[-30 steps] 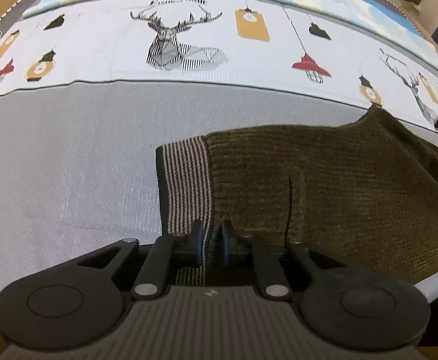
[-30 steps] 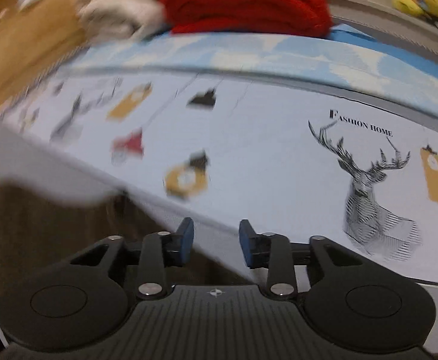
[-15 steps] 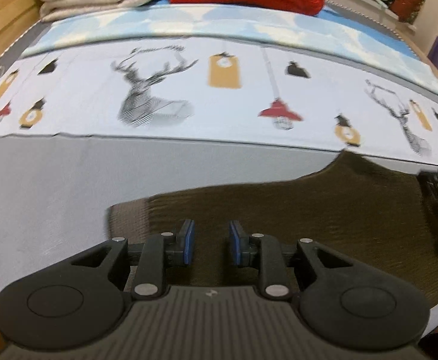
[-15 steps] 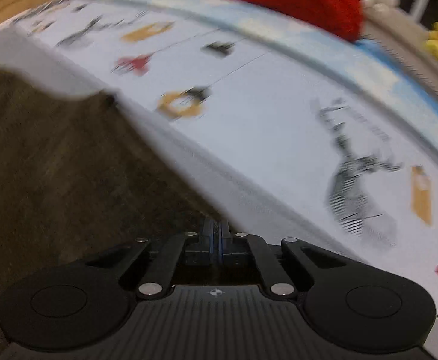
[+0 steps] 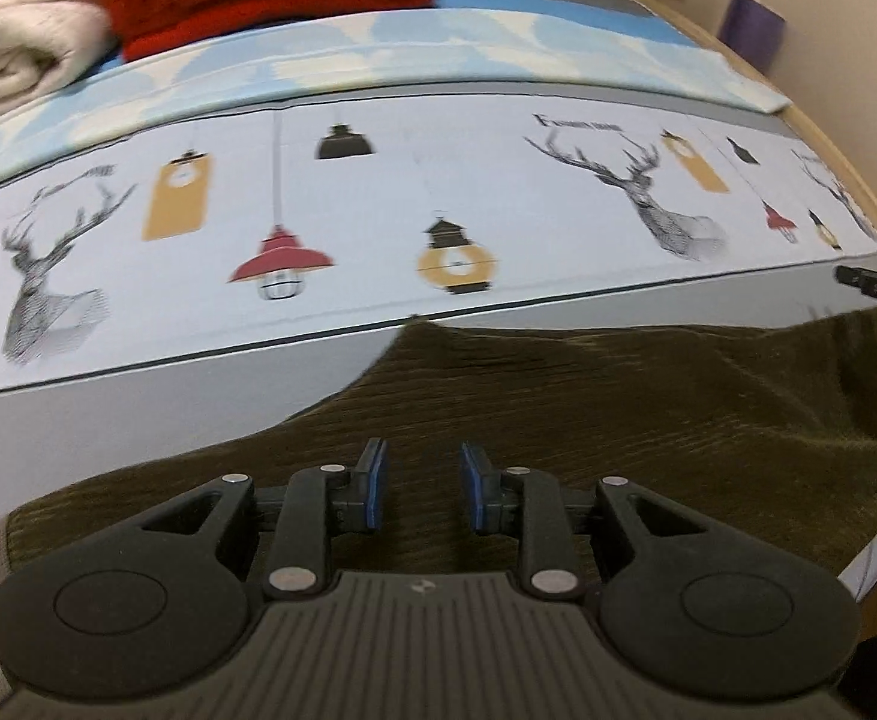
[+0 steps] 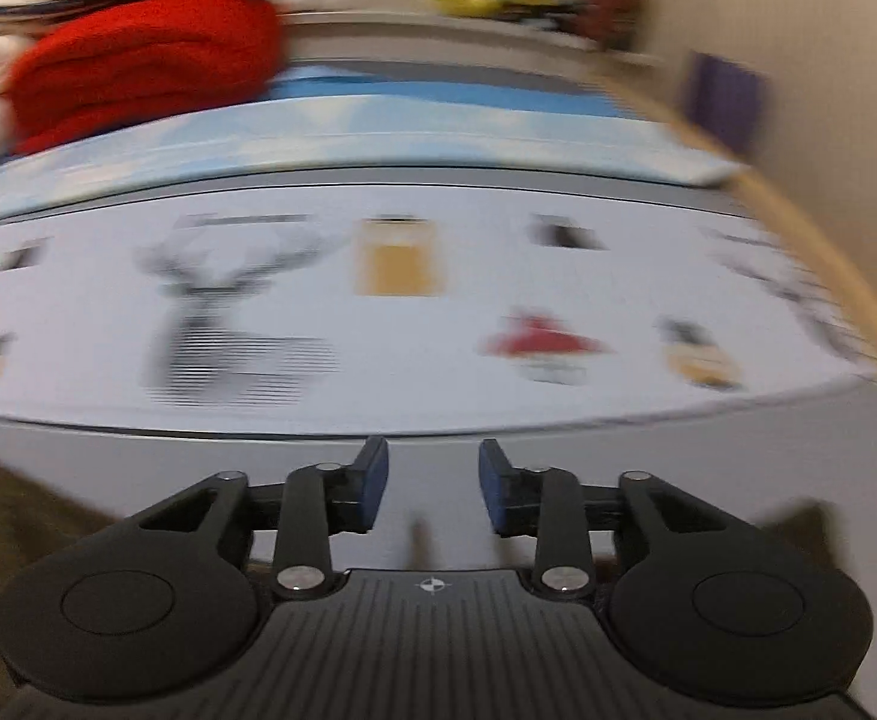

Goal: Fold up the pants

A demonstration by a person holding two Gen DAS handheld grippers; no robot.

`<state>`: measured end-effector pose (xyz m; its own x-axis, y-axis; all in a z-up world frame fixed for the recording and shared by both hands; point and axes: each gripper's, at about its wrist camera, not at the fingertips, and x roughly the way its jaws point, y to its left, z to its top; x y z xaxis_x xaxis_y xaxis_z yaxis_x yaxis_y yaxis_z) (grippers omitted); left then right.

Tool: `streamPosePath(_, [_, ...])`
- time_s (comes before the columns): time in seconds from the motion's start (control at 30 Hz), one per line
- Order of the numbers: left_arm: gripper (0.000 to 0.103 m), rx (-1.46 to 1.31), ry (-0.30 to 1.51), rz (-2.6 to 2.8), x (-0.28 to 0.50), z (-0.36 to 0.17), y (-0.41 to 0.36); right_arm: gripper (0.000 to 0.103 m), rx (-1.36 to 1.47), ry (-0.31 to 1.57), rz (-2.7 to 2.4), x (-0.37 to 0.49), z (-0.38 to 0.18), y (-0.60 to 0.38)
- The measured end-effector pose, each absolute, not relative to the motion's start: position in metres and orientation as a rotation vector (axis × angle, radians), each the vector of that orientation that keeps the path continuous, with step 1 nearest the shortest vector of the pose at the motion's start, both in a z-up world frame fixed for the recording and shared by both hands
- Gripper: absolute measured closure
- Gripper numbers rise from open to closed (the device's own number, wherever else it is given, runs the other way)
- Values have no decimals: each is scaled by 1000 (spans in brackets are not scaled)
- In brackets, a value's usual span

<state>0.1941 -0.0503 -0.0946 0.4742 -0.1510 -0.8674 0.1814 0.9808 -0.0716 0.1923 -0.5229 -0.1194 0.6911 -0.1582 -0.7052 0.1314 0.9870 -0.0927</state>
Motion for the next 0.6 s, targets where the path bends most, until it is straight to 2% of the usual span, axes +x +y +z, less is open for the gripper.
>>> streamPosePath(0.07, [73,43,1060,-209,196,-96,-58,65,-20,782,-282,182,-123,-558])
streamPosePath(0.17, [71,53,1057,-224,197,-96,-64,57,32,772,-435,169,-133,-609])
streamPosePath(0.37, [71,85,1080,-210,194,-102,-59,43,282,727,-515,139,-155,-690])
streamPosePath(0.5, [70,90,1092,-186,194,-105,-52,42,244,726,-415,139,-163,-694])
streamPosePath(0.53, [70,90,1094,-183,194,-105,-50,45,218,734,-399,140,-165,-692])
streamPosePath(0.6, [70,93,1098,-176,194,-107,-48,80,177,739,-368,144,-165,-690])
